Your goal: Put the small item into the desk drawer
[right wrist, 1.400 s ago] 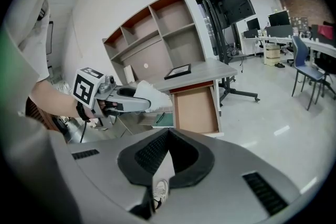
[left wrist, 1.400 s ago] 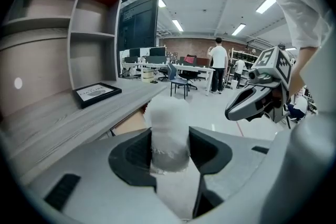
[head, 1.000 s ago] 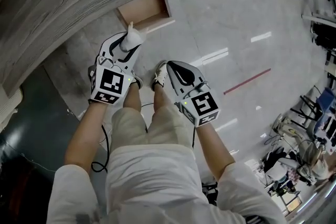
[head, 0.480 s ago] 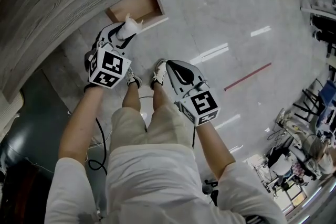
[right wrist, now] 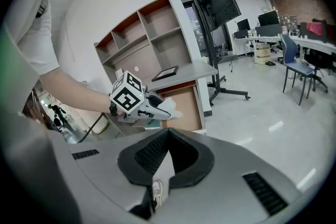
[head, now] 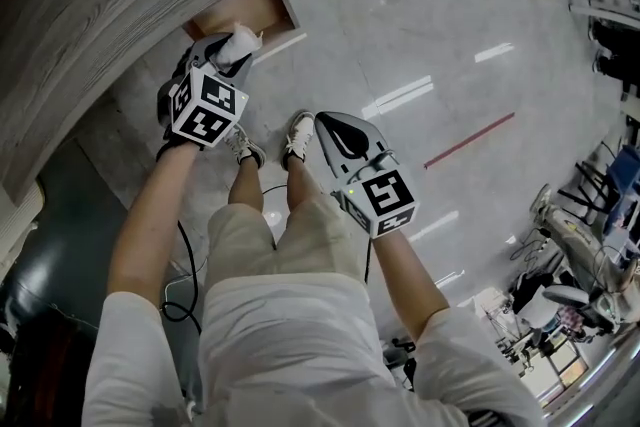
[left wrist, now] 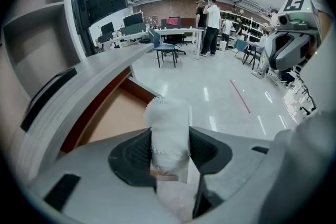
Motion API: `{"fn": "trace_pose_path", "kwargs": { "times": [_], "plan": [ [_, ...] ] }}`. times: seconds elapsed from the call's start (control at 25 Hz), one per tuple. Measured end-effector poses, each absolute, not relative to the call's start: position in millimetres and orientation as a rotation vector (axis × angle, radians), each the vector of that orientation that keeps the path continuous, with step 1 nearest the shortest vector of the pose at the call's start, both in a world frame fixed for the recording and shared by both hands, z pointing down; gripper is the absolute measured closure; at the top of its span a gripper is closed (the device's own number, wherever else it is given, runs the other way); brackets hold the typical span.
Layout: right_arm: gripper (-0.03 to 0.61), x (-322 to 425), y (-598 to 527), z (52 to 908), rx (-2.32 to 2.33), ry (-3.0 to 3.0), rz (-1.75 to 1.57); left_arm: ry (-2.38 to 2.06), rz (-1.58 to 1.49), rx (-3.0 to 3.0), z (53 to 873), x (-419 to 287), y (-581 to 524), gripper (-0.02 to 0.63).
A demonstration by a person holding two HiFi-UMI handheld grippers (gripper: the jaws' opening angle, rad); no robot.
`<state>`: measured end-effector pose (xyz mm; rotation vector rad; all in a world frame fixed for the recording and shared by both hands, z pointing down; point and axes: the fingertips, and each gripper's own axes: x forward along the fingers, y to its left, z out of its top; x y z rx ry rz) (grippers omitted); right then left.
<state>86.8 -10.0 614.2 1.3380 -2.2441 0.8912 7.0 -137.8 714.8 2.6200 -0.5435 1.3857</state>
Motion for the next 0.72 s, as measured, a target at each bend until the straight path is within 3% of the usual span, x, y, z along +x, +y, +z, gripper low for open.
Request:
{"fn": "trace_pose_path", "kwargs": {
  "times": [0.72],
  "plan": [
    [0.58,125.2,-14.6,624.6,1.363,-2.207,0.934,-0.433,1.628,2.44,763.6,34.6,-156.5,0.426]
  ]
}}
